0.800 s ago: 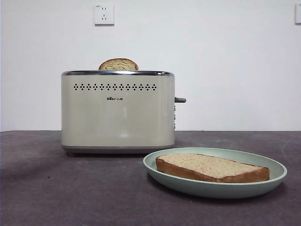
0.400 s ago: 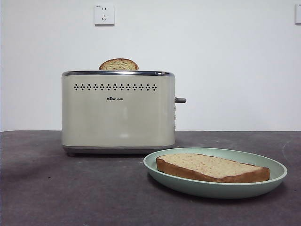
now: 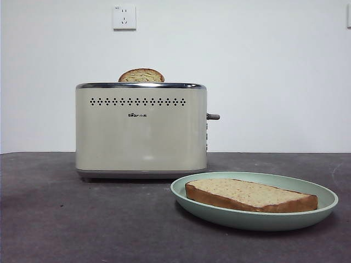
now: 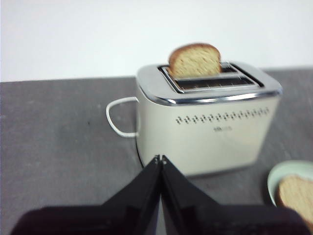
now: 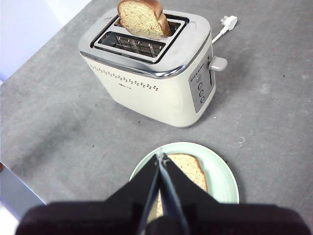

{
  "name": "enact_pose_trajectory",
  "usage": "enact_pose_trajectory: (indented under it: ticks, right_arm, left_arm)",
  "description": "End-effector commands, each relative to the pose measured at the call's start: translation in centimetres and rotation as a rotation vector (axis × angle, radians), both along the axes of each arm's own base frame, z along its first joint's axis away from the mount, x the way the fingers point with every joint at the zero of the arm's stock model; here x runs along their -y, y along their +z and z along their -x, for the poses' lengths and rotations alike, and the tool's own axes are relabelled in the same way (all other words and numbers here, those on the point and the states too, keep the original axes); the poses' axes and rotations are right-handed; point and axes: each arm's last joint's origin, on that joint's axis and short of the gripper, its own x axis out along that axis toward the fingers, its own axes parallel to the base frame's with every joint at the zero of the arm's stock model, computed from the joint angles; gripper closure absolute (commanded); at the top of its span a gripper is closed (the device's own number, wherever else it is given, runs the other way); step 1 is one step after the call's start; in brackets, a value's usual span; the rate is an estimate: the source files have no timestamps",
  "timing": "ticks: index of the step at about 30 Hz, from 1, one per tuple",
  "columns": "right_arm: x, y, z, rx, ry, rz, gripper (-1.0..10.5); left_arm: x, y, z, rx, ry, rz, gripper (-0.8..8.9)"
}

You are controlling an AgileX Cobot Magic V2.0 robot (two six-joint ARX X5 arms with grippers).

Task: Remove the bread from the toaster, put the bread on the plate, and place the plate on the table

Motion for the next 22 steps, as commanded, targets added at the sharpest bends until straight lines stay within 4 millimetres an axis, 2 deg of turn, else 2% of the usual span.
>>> enact_pose_trajectory:
  ticks: [1, 5, 13, 19, 22]
  right_arm:
    - [0.0, 0.1, 0.0, 0.000, -0.006, -0.006, 9.5]
    - [0.0, 0.1, 0.0, 0.000, -0.006, -0.006, 9.5]
    - [0.0, 0.0, 0.0, -0.001, -0.007, -0.005, 9.5]
    - [0.0, 0.0, 0.0, -0.001, -0.007, -0.005, 9.5]
    - [0.0, 0.0, 0.0, -0.001, -0.007, -0.005, 9.5]
  left_arm:
    - [-0.5, -2.7, -0.2, 0.065, 0.040, 0.076, 8.17]
    - [-1.0, -6.1, -0.2, 0.103, 0.097, 0.119, 8.17]
    - [-1.6, -10.7, -0.7, 0.102, 0.239, 0.155, 8.17]
    - [-1.7, -12.3, -0.6, -0.044, 0.278, 0.125, 8.17]
    - [-1.6, -12.3, -0.6, -0.043, 0.257, 0.124, 8.17]
